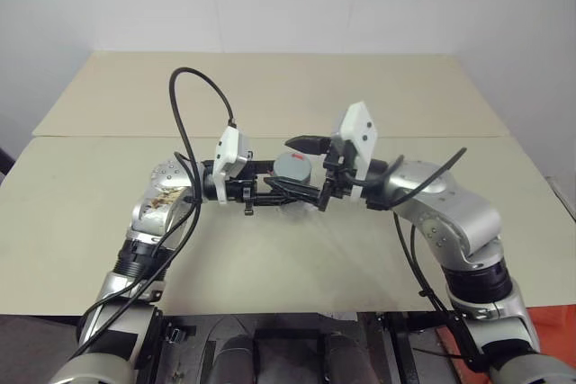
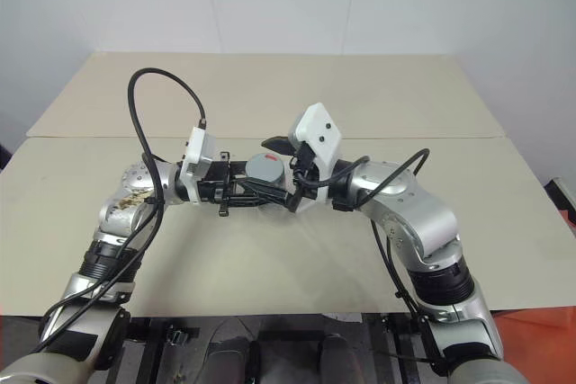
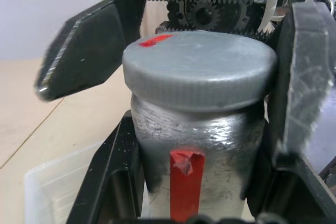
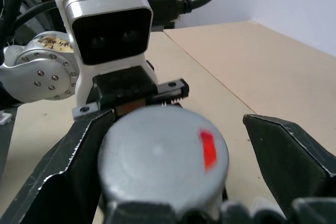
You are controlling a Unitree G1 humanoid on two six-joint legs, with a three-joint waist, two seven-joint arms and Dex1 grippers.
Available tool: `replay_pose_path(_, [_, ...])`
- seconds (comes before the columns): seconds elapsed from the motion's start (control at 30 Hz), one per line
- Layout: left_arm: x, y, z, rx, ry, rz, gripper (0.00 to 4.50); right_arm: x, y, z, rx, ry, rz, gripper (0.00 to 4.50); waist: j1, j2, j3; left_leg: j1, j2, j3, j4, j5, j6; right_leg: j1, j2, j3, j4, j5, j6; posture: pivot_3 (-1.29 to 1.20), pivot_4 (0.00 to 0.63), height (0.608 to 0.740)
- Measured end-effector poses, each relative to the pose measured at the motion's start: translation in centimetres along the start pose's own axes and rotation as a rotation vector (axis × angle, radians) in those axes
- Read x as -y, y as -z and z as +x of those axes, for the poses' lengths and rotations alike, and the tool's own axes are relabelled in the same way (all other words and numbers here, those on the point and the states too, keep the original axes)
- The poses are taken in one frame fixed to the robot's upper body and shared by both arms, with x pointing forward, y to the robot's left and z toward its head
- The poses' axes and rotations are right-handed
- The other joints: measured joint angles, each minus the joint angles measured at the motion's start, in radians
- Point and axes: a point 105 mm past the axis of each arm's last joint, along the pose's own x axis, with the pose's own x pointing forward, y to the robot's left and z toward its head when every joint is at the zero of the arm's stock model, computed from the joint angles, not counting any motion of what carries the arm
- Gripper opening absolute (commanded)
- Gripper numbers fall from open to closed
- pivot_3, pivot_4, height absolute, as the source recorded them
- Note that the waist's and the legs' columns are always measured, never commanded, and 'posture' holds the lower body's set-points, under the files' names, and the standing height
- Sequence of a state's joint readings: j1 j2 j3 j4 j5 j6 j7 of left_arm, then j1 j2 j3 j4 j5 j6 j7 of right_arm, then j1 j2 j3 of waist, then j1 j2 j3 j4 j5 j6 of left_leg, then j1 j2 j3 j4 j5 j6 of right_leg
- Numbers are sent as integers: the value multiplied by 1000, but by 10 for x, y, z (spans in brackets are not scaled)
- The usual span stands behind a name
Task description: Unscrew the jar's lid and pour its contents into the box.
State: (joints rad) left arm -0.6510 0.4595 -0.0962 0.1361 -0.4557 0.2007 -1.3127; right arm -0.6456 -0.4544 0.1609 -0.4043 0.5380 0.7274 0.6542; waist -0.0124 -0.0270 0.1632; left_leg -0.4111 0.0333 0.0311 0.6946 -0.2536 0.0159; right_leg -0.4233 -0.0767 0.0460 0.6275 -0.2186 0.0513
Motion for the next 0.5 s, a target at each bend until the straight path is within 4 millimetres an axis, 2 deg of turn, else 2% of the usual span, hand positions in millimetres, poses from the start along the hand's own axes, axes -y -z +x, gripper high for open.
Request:
replay_pose_path(0.3, [0, 4, -12, -13, -33, -31, 2030, 2, 2, -21, -9, 2, 9, 4468, 0, 0, 0, 0, 0, 0, 0, 0, 0, 0, 0, 0, 0, 0, 0, 0, 150, 740])
replay_pose_path(0.5, [7, 2, -15, -22, -10, -14, 2030, 22, 0, -42, -26, 97, -15, 4468, 1, 0, 0, 0, 0, 0, 0, 0, 0, 0, 0, 0, 0, 0, 0, 0, 150, 740])
